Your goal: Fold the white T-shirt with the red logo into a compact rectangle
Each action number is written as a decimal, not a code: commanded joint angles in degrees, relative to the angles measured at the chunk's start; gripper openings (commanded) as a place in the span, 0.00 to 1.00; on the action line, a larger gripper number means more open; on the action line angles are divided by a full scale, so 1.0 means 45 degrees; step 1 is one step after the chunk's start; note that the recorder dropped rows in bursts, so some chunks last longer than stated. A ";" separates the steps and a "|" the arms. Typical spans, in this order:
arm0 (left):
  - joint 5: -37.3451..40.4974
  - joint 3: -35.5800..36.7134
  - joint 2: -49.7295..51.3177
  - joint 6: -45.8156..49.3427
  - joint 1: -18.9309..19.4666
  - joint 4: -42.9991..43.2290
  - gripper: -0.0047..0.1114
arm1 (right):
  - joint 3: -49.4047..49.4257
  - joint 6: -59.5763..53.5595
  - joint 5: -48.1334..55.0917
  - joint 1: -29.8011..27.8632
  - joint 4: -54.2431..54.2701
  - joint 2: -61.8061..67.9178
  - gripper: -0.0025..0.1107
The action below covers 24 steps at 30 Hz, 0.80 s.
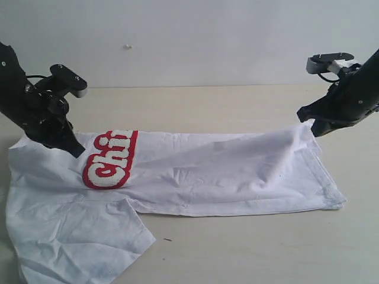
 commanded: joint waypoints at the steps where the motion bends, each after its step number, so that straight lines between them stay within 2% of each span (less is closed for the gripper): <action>1: -0.0863 -0.0009 0.0435 0.0354 0.0044 -0.0161 0.04 | -0.0358 -0.0246 -0.2524 -0.0003 0.0363 0.1401 0.02; 10: -0.1375 -0.0009 0.1256 0.1165 0.0044 -0.0112 0.04 | -0.2211 -0.0505 -0.2226 -0.0003 0.0328 0.3834 0.02; 13: -0.0820 -0.0009 0.1280 0.1205 0.0044 -0.0112 0.04 | -0.2707 -0.0505 -0.2691 -0.0003 0.0313 0.3779 0.02; 19: 0.1683 -0.0009 0.1280 0.2675 0.0044 -0.0061 0.04 | -0.3094 -0.0261 -0.3173 -0.0003 0.0366 0.3555 0.02; 22: 0.1634 -0.0009 0.1280 0.2449 0.0130 0.0053 0.04 | -0.3094 -0.0152 -0.2884 -0.0029 -0.0534 0.3382 0.02; 24: 0.1359 -0.0009 0.1280 0.2214 0.0181 0.0053 0.04 | -0.3094 0.1357 -0.2946 -0.0029 -0.2046 0.2926 0.02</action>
